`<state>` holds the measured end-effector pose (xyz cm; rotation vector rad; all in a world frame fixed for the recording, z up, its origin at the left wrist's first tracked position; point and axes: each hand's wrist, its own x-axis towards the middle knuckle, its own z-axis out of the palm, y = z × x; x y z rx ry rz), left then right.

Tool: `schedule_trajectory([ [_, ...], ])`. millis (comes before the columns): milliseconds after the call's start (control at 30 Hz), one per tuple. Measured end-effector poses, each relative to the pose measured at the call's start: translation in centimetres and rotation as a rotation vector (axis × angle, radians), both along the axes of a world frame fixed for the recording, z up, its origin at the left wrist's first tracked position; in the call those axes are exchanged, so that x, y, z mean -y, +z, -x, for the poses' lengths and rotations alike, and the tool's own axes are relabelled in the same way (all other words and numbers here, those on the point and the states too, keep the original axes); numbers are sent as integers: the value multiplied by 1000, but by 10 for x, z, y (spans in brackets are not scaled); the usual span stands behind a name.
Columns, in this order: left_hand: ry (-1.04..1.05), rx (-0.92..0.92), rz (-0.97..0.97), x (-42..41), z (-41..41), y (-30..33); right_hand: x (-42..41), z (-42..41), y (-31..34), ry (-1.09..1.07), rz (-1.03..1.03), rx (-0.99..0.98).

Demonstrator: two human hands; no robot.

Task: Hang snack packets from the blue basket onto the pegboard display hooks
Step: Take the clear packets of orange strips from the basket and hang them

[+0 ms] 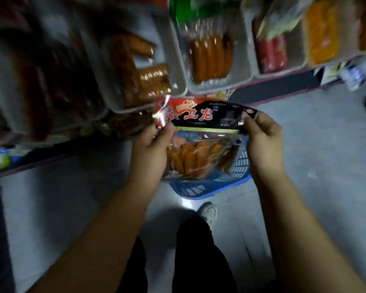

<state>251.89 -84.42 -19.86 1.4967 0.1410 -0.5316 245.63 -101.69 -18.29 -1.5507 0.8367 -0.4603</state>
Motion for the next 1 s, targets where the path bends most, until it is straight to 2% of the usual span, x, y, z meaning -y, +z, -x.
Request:
schedule_trajectory([
  [267,73,450,-55,-117,-60,287,-112,-39,272,41,61,282],
  [433,191,728,116,-180,-94,410,-159,-73,387,27,195,491],
  [600,308,943,182,-214,-128,502,-177,-113,484,8,485,658],
  [800,470,1141,185,-219,-160,577,-170,-150,556,-94,830,829],
  [1000,621,1272,73,-207,-178,626,-137,-173,597,-101,867,931],
])
